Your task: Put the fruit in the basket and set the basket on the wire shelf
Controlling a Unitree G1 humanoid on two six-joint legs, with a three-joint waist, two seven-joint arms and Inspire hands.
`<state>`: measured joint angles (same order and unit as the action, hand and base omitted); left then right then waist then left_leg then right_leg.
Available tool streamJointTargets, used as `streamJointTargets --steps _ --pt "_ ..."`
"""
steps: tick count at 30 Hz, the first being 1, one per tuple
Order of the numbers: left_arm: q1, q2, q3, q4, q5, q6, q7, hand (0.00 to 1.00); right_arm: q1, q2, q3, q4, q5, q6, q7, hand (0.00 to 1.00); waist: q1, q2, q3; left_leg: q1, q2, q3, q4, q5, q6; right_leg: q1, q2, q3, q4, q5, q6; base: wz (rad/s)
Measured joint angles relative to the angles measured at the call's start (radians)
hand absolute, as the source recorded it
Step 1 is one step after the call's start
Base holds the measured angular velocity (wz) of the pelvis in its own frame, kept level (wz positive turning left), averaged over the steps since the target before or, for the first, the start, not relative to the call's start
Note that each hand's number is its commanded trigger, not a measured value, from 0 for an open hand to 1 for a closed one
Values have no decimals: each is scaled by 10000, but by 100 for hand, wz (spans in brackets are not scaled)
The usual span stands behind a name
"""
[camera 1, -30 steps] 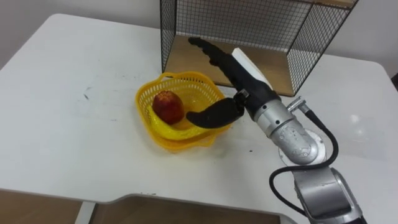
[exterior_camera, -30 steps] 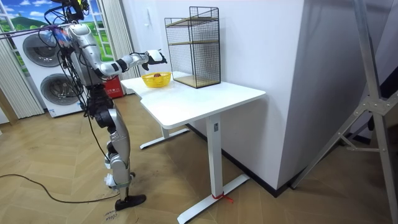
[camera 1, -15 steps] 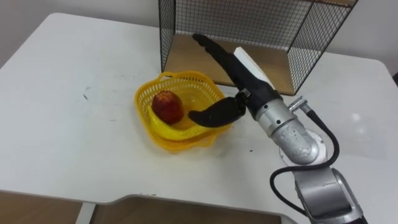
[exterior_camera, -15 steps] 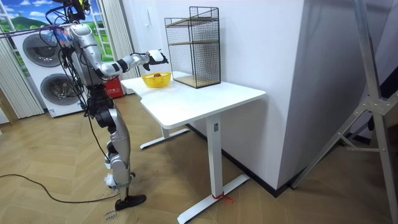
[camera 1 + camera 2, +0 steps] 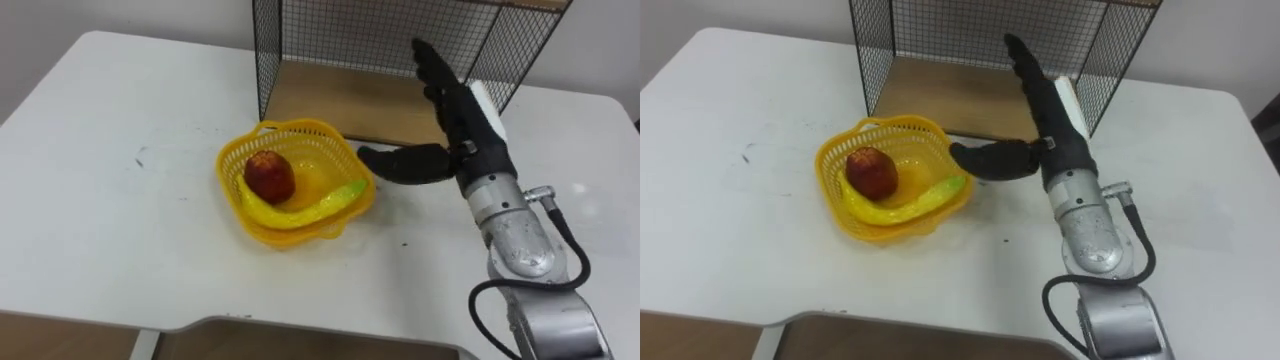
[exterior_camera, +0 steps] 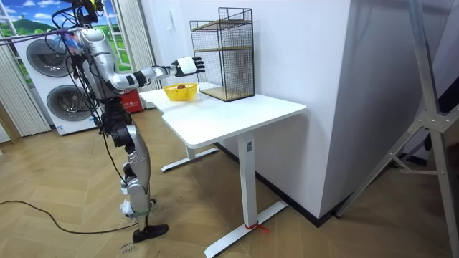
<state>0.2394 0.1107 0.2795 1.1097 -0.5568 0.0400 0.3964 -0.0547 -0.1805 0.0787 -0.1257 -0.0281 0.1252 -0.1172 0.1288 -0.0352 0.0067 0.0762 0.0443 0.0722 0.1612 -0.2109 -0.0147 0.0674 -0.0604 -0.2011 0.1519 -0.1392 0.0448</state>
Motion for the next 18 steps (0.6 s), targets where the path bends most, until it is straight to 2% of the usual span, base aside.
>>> streamJointTargets --steps 3,4,6,8,9,13,15,18 --pt "276 -8 786 -696 -1194 -90 816 0 308 -187 -251 9 568 -1 -628 0 116 19 -56 -74 -2 -73 -1 -3 -3 -29 -1 -41 10 0 0 7" --pt "316 -2 1184 -898 -1827 -158 1253 0 418 -386 -289 41 823 -1 -951 0 144 37 -67 -81 -2 -77 6 -2 -3 -34 -1 -38 14 0 0 0" --pt "465 -46 2030 -1477 -2553 -198 2193 0 753 -541 -444 146 868 0 -1355 0 234 54 -153 -45 -2 -96 51 0 -2 -5 -1 -42 18 0 0 0" --pt "544 -59 2361 -1991 -2990 -265 2856 0 1115 -541 -627 146 890 2 -1566 0 389 85 -171 -10 -2 -93 41 0 -2 20 -2 -44 28 0 0 0" --pt "694 -90 2440 -2504 -3184 -290 3288 0 1268 -539 -686 147 891 23 -1704 0 431 114 -156 -10 -6 -113 36 1 -1 20 -12 -51 30 0 0 0" --pt "1074 -81 2557 -4221 -3436 -460 4649 0 1573 -537 -728 158 894 64 -2123 0 396 163 -180 -21 -18 -214 68 1 -1 53 -25 -118 41 0 0 5" --pt "1084 59 2721 -4835 -3440 -579 5193 0 1610 -536 -812 157 722 60 -2423 0 405 248 -175 -26 -31 -280 55 1 0 75 -40 -183 70 0 0 8" --pt "1122 475 3148 -6431 -3503 -873 6278 0 1919 -613 -1046 155 619 57 -2971 0 540 370 -215 -70 -34 -319 73 7 -8 30 -48 -219 93 -1 1 2"
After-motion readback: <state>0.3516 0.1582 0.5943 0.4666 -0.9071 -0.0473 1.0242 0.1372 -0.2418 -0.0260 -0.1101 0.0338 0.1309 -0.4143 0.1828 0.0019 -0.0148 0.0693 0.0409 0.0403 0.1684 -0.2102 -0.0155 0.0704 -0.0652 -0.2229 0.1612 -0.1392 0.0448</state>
